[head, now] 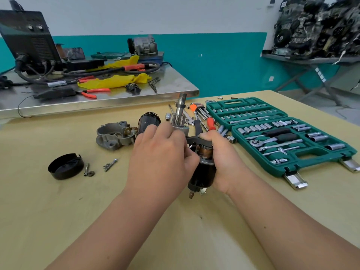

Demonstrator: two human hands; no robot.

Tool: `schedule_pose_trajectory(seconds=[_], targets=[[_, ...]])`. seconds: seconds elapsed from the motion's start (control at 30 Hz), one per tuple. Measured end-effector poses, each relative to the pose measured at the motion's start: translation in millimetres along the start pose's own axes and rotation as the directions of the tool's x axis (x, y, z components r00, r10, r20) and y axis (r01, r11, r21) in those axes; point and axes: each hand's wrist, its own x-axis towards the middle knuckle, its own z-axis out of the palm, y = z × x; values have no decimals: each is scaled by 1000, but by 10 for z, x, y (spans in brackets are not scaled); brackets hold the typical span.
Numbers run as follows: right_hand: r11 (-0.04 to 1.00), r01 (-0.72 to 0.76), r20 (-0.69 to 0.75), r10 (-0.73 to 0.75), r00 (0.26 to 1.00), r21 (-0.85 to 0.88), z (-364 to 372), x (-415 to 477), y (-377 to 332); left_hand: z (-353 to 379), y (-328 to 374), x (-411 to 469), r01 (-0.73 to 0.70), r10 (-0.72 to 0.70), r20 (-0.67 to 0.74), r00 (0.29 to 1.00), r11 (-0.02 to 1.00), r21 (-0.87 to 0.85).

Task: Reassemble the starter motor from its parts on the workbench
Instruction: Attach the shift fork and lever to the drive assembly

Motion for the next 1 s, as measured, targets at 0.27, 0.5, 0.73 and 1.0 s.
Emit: schedule_pose_trajectory(seconds=[0.27,0.5,0.73,1.0], targets=[[1000,1,13,-1,1000,15,9,6,-22,-6,-18,11,61,-61,9,998,995,-75],[999,25,-15,-25,1000,21,26,-34,-12,3,-7,6,54,-55,-6,998,996,-71],[993,47,-72,-56,996,-111,122,-92,-15,23,23,12,84,-84,63,995,996,4],[894,231,-183,-319,930,-383,171,-160,-27,42,6,4,50,-73,103,992,978,204]])
